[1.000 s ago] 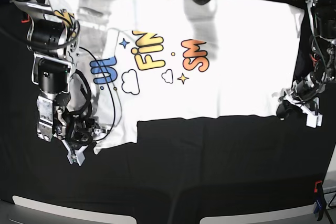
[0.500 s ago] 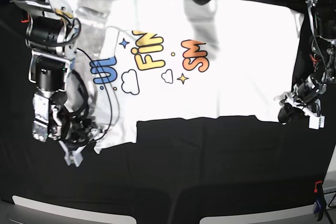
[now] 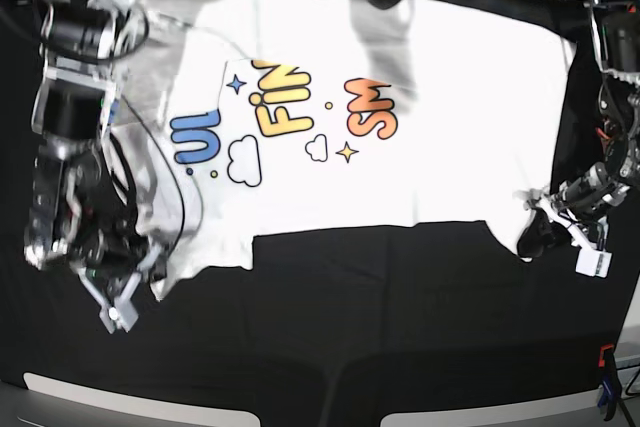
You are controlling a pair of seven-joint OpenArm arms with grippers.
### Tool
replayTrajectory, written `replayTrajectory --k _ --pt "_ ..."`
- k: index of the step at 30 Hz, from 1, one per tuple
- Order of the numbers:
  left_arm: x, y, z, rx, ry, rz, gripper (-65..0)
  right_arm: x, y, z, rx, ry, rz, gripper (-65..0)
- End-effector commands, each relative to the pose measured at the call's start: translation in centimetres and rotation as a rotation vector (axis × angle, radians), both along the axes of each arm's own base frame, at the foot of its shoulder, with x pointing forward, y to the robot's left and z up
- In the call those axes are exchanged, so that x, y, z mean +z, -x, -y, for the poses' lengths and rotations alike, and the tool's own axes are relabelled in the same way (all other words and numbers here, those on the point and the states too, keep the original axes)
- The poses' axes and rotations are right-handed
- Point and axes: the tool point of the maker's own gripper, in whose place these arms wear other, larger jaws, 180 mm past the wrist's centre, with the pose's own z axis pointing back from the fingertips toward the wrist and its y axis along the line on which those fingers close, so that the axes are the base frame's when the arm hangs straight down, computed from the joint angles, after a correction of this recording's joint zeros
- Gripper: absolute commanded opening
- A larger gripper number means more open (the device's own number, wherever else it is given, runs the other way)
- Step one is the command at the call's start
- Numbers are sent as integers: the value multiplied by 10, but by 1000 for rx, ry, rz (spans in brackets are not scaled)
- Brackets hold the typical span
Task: Layout the t-shirt on the table in an organized manner, then fold the t-shirt properly
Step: 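Fold the hem half over toward the collar with both grippers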
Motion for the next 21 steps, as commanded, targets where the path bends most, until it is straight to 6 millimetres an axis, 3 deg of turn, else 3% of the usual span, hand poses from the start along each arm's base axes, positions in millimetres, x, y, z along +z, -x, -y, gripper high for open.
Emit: replayTrajectory --k 1,7,13,16,21 --pt "23 -3 -1 -16 -3 73 -650 22 -4 1 14 6 74 -650" --pt "47 44 22 -98 -71 154 -650 23 57 -18 96 107 118 -650" --pt "74 93 8 -77 -163 209 -650 31 118 -19 118 186 142 -650" --pt "71 115 -4 -52 -194 183 -650 33 143 -7 89 219 134 -650" --pt "45 145 -8 -50 -198 82 -650 32 174 10 36 206 105 -650"
